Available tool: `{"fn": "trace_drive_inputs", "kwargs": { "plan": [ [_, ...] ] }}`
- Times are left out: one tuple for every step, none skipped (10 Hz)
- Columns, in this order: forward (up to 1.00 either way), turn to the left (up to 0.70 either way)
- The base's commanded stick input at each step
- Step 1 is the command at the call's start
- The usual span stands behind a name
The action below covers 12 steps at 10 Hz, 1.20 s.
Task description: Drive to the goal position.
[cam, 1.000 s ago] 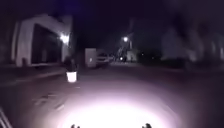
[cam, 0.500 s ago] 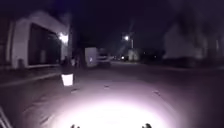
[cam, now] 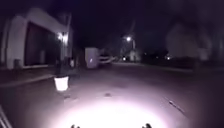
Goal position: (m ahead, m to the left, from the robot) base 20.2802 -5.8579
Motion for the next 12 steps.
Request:
{"fn": "trace_drive_inputs", "kwargs": {
  "plan": [
    [0.85, -0.06],
    [0.85, -0.34],
    [0.85, -0.17],
    [0.85, 0.00],
    [0.85, 0.00],
    [0.85, 0.00],
    [0.85, 0.00],
    [0.85, -0.05],
    [0.85, -0.34],
    [0.85, -0.34],
    [0.85, -0.24],
    [0.85, 0.00]
  ]
}}
